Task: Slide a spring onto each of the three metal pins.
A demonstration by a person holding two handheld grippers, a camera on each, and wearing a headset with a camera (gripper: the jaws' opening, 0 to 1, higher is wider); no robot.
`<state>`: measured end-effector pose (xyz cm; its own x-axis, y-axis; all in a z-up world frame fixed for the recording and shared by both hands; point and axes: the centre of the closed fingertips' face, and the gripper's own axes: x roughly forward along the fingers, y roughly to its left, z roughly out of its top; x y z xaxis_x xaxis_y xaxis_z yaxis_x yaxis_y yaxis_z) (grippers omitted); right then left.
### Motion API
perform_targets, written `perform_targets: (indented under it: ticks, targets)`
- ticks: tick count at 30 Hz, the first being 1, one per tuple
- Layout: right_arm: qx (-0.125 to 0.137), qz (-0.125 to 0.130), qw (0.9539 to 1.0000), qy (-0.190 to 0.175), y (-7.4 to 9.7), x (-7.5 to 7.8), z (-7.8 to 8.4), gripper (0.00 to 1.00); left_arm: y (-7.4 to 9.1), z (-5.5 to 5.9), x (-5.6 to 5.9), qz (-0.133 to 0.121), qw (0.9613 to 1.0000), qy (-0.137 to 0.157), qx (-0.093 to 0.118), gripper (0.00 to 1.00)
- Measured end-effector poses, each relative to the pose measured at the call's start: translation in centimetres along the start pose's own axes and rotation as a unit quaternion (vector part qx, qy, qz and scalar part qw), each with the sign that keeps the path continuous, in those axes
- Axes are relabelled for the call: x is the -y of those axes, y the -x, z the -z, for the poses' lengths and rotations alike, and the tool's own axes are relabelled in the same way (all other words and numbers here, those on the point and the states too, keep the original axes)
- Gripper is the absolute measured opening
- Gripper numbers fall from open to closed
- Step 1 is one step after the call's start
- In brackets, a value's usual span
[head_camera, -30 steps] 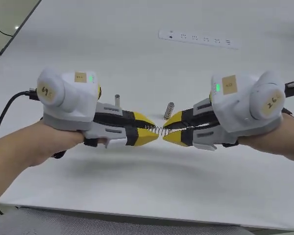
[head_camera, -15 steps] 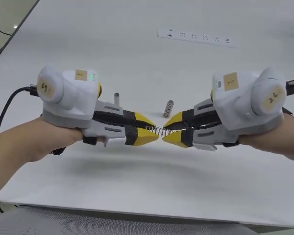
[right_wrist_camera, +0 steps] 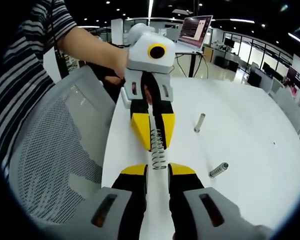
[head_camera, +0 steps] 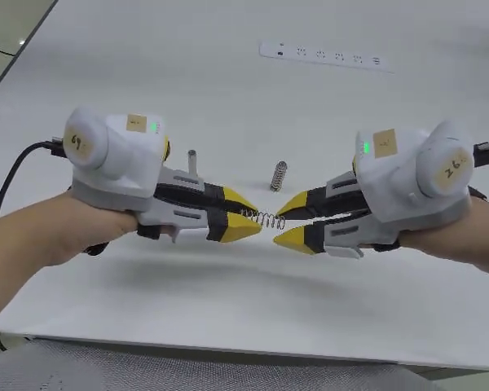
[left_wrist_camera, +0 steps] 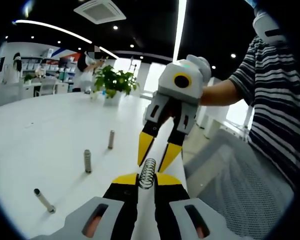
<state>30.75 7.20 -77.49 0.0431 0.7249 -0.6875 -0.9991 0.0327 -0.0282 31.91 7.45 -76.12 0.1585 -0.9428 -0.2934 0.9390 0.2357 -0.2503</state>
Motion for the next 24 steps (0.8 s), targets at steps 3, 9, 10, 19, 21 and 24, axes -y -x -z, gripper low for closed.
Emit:
perform_targets:
  ticks: [3, 9, 10, 19, 21, 24]
  targets:
    - [-0.006, 0.000, 0.9999, 0.010, -0.1, 0.0, 0.0, 0.09, 0.0, 0.1, 0.2, 0.002, 1.0000, 0.001, -0.001, 0.03]
    - [-0.004, 0.000, 0.9996, 0.027, 0.2, -0.1, -0.3, 0.07, 0.1, 0.3, 0.2, 0.002, 1.0000, 0.008, -0.003, 0.04]
    - [-0.005, 0.000, 0.9996, 0.029, 0.2, -0.1, -0.4, 0.07, 0.1, 0.4, 0.1, 0.002, 1.0000, 0.006, -0.004, 0.04]
    - [-0.010, -0.003, 0.9982, 0.058, 0.6, 0.1, -1.7, 0.07, -0.1, 1.2, 0.3, 0.001, 0.9997, -0.006, -0.022, 0.03]
    - [-0.010, -0.003, 0.9979, 0.064, 0.6, 0.2, -2.0, 0.07, -0.1, 1.3, 0.2, 0.000, 0.9997, -0.007, -0.023, 0.03]
    - [-0.011, -0.002, 0.9976, 0.069, 0.6, 0.3, -2.2, 0.07, -0.1, 1.2, 0.1, -0.003, 0.9997, -0.008, -0.023, 0.03]
